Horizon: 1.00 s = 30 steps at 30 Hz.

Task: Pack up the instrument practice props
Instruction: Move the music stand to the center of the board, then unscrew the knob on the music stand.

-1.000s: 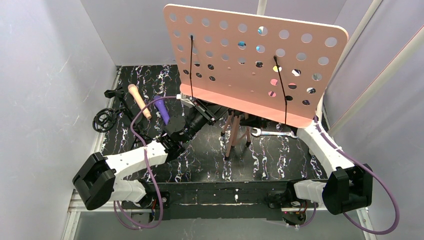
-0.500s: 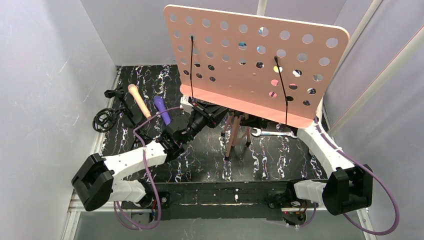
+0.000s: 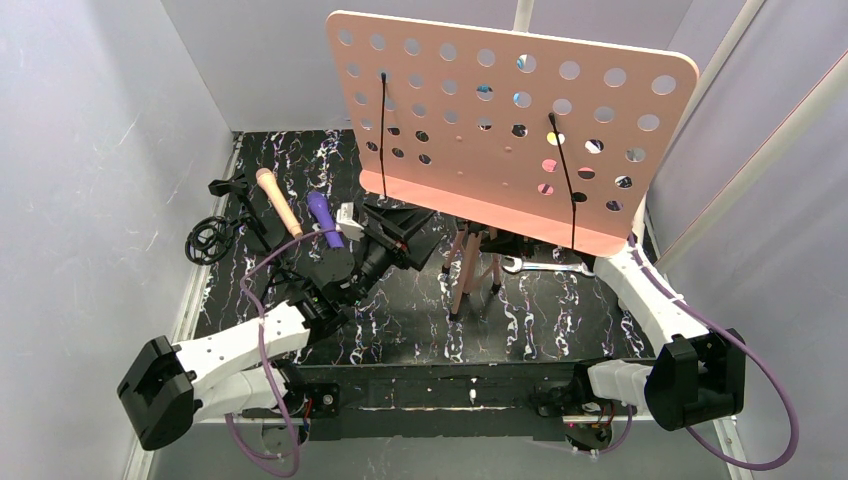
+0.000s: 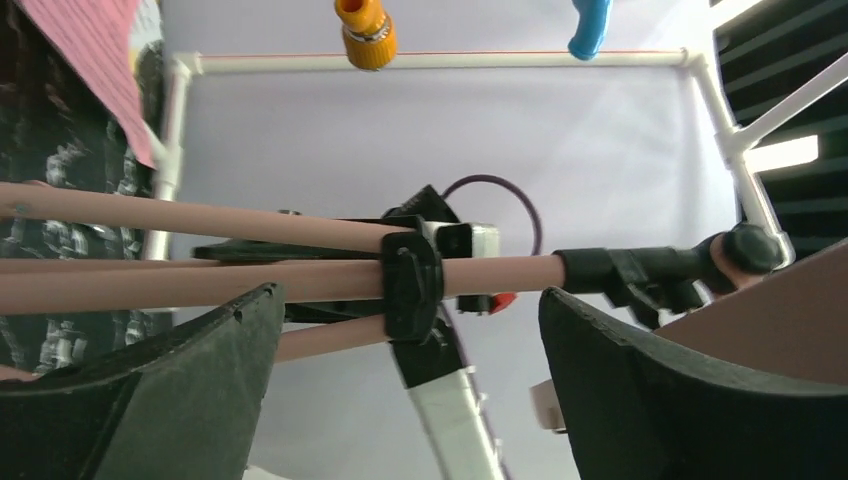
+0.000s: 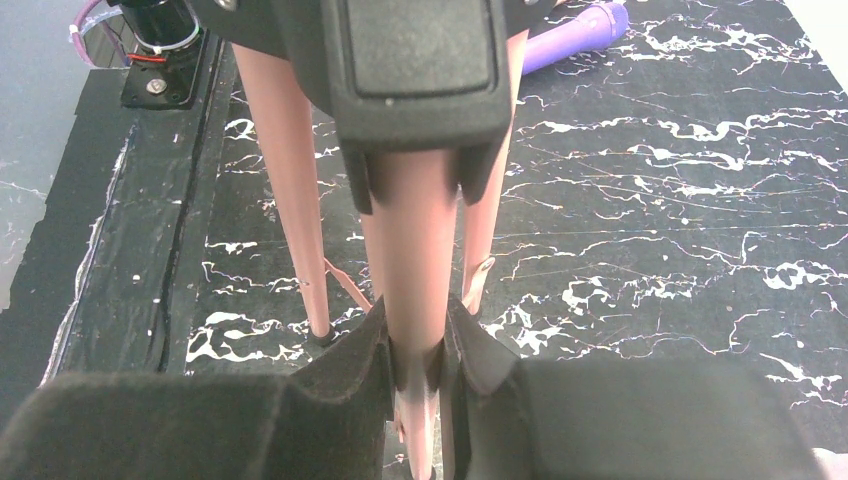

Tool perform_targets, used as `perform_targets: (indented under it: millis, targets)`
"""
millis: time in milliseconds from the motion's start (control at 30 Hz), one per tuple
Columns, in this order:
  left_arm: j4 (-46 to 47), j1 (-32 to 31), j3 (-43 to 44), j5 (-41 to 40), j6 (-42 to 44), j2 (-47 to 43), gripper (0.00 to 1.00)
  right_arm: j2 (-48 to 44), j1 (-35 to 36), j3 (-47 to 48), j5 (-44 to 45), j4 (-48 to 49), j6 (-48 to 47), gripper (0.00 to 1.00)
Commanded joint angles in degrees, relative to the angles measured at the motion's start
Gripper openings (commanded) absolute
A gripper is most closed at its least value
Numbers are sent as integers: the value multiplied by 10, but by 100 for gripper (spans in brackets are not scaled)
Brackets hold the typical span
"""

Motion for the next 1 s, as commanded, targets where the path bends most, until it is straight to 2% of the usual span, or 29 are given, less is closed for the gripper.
perform_targets:
  millis: [0,133,267,367,467,700,833,967]
  targets:
    - [14,1,-32,-5,172,-44,98,0,1,-17,-3,-23,17,1]
    - [29,2,-52,88,414,-73,98,0,1,-18,-2,-23,16,1]
    - [23,4,-46,263,639,-99,98,-1,1,-18,-2,-23,17,1]
    - [-3,3,-43,333,780,-112,98,0,0,-19,-3,-23,16,1]
    - [-43,3,-45,333,904,-117,98,2,0,-19,-4,-24,16,1]
    - [-57,-2,-37,285,1111,-100,98,4,0,-20,-9,-30,10,1]
    - [-64,-5,-30,272,1194,-86,98,5,0,-22,-11,-34,4,1]
    - [-71,-6,-20,269,1233,-78,98,4,0,-24,-13,-35,2,1]
